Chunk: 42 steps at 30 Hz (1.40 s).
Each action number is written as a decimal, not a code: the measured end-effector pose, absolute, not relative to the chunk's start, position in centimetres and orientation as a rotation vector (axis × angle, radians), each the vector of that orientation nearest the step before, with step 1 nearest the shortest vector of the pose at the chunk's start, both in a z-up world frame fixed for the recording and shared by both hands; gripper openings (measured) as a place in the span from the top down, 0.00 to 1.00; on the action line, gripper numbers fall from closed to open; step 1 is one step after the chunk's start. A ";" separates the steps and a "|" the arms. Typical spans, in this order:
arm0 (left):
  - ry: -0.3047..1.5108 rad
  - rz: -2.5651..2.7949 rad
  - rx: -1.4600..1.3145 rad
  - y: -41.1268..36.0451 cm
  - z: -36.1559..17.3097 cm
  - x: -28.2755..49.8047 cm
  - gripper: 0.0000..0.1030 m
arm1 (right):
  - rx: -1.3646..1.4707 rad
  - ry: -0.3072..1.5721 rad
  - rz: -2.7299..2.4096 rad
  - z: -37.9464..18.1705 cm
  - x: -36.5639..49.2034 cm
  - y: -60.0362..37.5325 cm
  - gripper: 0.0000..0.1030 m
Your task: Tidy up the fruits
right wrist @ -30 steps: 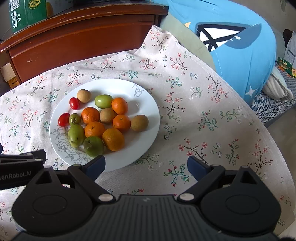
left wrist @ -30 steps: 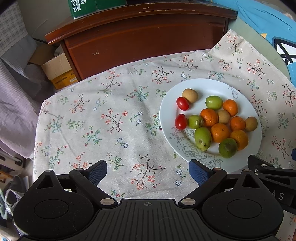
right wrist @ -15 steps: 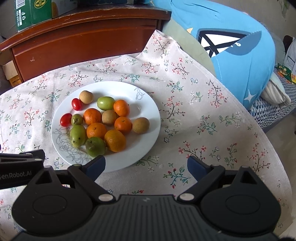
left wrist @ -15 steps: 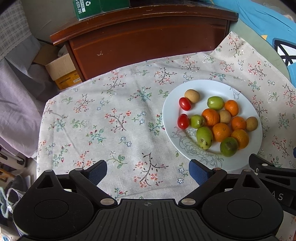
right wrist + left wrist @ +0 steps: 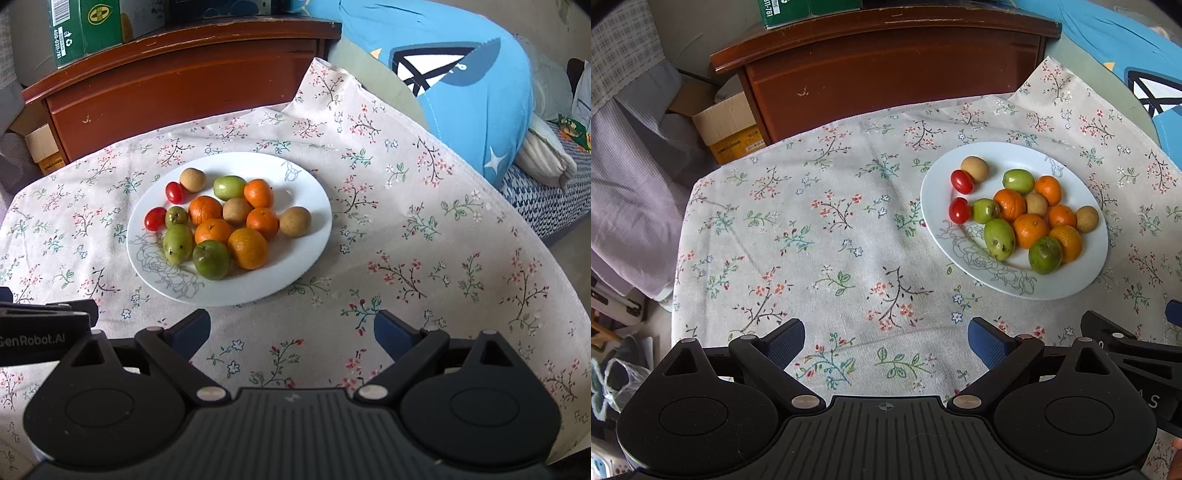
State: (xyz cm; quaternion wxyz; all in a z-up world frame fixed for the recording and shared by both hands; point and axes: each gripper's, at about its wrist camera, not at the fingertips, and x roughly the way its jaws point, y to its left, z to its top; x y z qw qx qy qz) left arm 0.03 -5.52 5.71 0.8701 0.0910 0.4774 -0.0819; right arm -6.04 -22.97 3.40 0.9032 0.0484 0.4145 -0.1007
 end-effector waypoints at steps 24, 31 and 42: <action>1.004 -0.084 0.061 -1.1 6.7 -1.0 0.06 | -0.049 0.770 0.075 -1.8 -8.1 -15.6 0.00; 1.008 -0.079 0.058 -1.1 6.6 -0.9 0.06 | -0.048 0.697 0.064 -2.1 -7.0 -15.0 0.01; 1.019 -0.060 0.054 -0.8 6.2 -0.5 0.06 | -0.030 0.655 0.044 -2.6 -5.6 -14.6 0.00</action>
